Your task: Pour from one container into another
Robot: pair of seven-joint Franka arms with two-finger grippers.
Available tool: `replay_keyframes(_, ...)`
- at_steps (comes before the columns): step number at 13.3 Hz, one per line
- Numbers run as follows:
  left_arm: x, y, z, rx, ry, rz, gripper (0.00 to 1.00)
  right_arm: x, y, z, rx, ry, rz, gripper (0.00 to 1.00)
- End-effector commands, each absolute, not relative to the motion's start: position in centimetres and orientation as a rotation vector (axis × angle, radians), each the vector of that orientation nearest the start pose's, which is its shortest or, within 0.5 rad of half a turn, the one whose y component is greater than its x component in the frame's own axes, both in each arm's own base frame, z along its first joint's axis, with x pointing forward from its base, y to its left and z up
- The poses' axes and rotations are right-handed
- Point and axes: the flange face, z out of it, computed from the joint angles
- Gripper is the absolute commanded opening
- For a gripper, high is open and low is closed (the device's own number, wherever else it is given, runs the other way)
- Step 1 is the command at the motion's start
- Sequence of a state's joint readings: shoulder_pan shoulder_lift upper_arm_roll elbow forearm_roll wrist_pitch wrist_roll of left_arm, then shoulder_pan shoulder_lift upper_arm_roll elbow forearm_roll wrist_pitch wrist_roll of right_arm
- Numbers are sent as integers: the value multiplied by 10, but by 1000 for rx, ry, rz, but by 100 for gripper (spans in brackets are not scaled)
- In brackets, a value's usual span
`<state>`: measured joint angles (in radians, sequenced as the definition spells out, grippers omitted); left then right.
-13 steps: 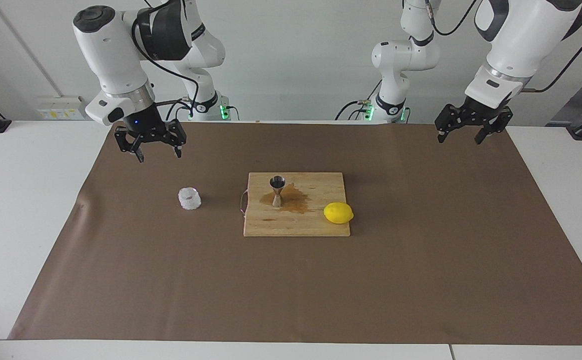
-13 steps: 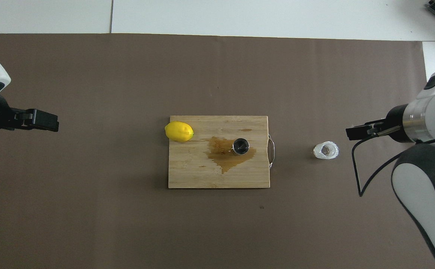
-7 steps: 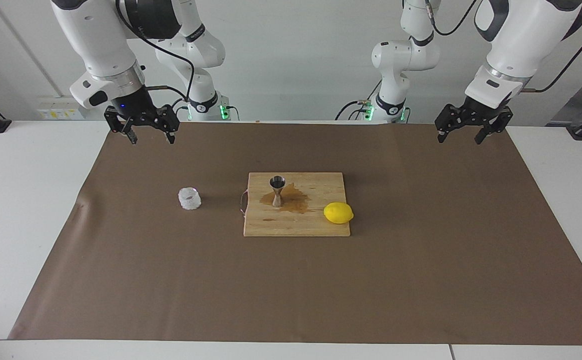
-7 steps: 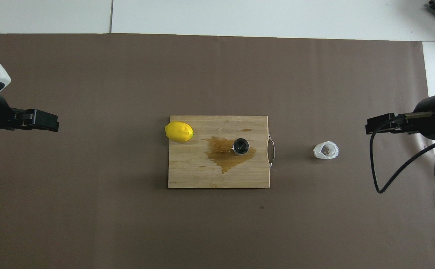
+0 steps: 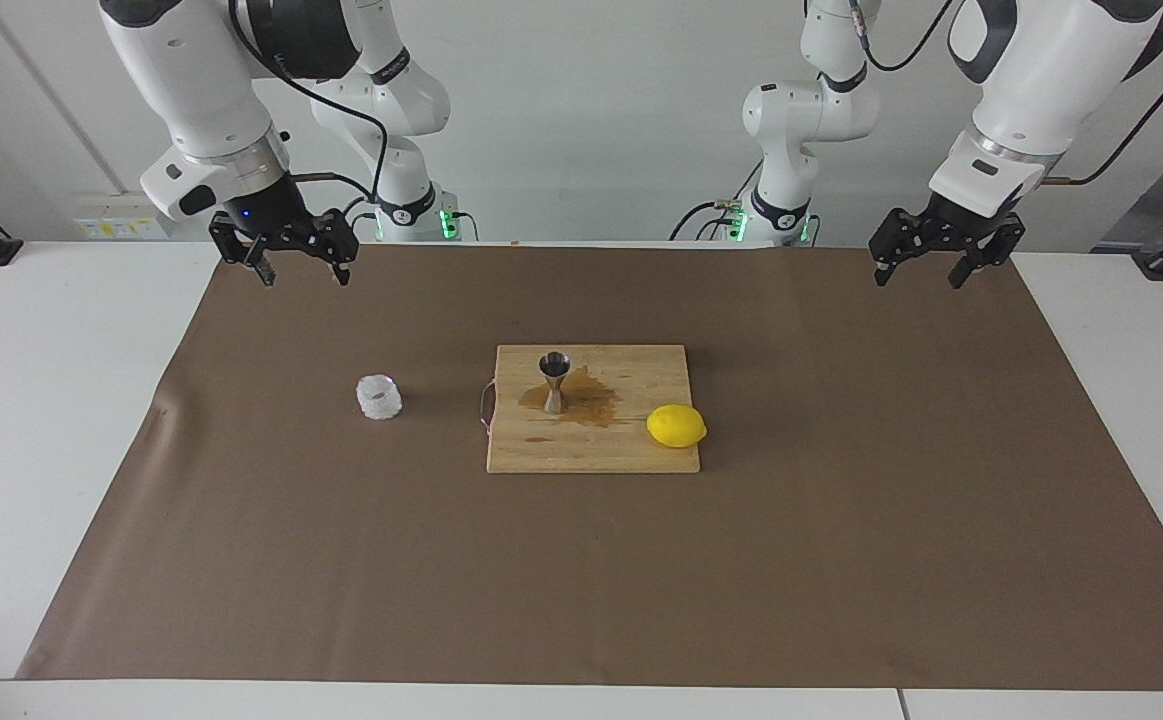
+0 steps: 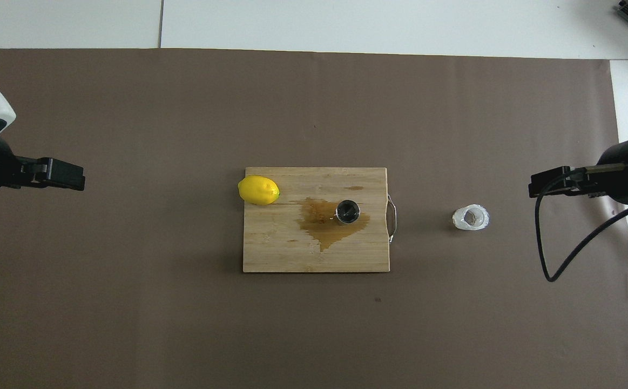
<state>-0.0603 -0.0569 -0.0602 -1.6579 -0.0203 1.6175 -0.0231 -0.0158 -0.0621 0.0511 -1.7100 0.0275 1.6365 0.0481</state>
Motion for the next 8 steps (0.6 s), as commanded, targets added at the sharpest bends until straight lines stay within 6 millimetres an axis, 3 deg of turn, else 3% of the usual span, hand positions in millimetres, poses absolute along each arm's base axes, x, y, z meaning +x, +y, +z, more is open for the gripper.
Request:
replay_keyframes(1,533,-65,618,-3150,153,-40,100,543,19,601,-3139,63,5,100)
replay_keyframes(8,533,-65,619,-3150,153,-42,100,547,20,603,-3153,66,-30,100)
